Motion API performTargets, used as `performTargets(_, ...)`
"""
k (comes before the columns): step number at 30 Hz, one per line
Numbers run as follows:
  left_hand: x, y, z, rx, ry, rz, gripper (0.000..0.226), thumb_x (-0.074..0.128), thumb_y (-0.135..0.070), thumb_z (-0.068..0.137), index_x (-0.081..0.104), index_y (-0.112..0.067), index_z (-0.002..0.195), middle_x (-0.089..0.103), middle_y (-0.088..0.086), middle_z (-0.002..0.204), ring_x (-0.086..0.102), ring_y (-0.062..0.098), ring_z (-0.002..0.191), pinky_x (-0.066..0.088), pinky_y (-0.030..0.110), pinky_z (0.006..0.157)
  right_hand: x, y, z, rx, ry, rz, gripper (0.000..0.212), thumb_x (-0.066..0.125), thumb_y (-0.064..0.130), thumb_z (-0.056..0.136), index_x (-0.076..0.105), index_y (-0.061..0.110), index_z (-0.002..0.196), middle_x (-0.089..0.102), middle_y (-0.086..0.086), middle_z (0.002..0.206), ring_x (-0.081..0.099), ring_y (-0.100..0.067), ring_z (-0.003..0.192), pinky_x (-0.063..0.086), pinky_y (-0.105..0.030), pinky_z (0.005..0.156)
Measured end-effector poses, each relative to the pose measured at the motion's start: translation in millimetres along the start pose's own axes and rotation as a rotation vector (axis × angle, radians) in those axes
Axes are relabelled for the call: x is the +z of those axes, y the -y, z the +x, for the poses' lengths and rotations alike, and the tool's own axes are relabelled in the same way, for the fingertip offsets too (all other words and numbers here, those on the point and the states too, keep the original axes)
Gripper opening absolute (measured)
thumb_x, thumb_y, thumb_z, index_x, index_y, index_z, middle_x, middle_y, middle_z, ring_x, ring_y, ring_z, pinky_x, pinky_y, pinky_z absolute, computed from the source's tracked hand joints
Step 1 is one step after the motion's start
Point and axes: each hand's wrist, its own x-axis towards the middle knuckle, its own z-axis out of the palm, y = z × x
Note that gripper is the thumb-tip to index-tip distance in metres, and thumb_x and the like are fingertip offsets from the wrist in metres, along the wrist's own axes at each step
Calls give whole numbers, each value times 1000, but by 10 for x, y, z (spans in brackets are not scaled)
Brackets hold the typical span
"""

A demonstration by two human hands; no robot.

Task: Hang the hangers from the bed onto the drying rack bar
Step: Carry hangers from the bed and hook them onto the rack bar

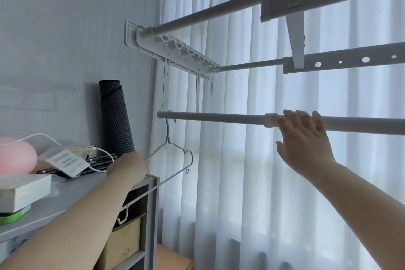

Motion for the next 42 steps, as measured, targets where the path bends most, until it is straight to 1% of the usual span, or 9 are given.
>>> performTargets(5, -128, -7, -161, 26, -50, 7, 36, 40, -39, 95, 58, -9, 105, 64, 8, 105, 58, 26, 93, 42, 31, 69, 33, 82, -60, -10, -133, 133, 53, 78, 1, 52, 59, 4, 101, 63, -22, 112, 35, -34, 115, 17, -42, 98)
performTargets(9, -218, 48, -467, 96, -189, -174, 28, 44, -34, 94, 59, -15, 108, 59, 3, 114, 53, 21, 96, 36, 26, 71, 9, 358, -136, -23, -246, 308, 34, 41, 20, 71, 54, 9, 101, 64, -17, 111, 34, -30, 114, 23, -39, 96)
performTargets(15, -215, 700, -1236, 28, -324, -267, 16, 46, -31, 93, 55, -39, 83, 63, -12, 96, 54, 9, 88, 39, 23, 70, -40, 1304, -256, -135, -125, 836, 28, 42, 22, 77, 52, 20, 103, 69, 1, 89, 56, -12, 85, 50, -26, 75)
performTargets(18, -288, 1206, -1672, -131, -214, -293, 31, 51, -26, 91, 48, -44, 66, 62, -18, 73, 59, 8, 76, 44, 24, 71, -207, 1840, -349, -93, 246, 1165, 19, 52, 14, 87, 62, 18, 103, 58, 10, 75, 49, -6, 67, 41, -20, 70)
performTargets(23, -651, 2138, -2783, -451, -325, -360, 33, 58, -11, 87, 56, -31, 60, 61, -10, 44, 58, 2, 50, 40, 14, 56, -779, 2750, -840, -410, 414, 1343, 19, 51, 23, 89, 65, 14, 97, 54, 13, 71, 51, -11, 67, 40, -24, 65)
performTargets(26, -950, 2598, -3676, -639, -413, -391, 30, 57, -9, 87, 59, -25, 61, 60, -7, 43, 54, -2, 39, 40, 15, 52, -1289, 3306, -1115, -533, 441, 1472, 39, 42, 39, 81, 68, 12, 93, 54, 14, 61, 58, -12, 58, 42, -26, 60)
performTargets(33, -1662, 3488, -6508, -1126, -528, -312, 38, 55, -3, 86, 57, -21, 53, 60, -6, 40, 51, 4, 34, 44, 24, 55, -3146, 4479, -2395, -892, 586, 1744, 20, 48, 32, 82, 66, 26, 88, 49, 40, 49, 48, -9, 93, 41, -24, 63)
performTargets(38, -2134, 3647, -8458, -1438, -683, -251, 37, 50, 0, 87, 54, -18, 54, 58, -4, 46, 52, 4, 34, 43, 20, 50, -4752, 5056, -3540, -1096, 562, 1893, 32, 59, 18, 60, 48, 29, 89, 58, 24, 59, 55, -12, 60, 38, -23, 47)
performTargets(42, -2324, 3544, -9825, -1693, -717, -159, 42, 49, -12, 91, 47, -20, 51, 52, -3, 51, 50, 10, 48, 35, 22, 53, -5932, 5347, -4426, -1453, 865, 1800, 21, 59, 13, 83, 58, 32, 75, 52, 15, 50, 48, -10, 60, 38, -22, 59)
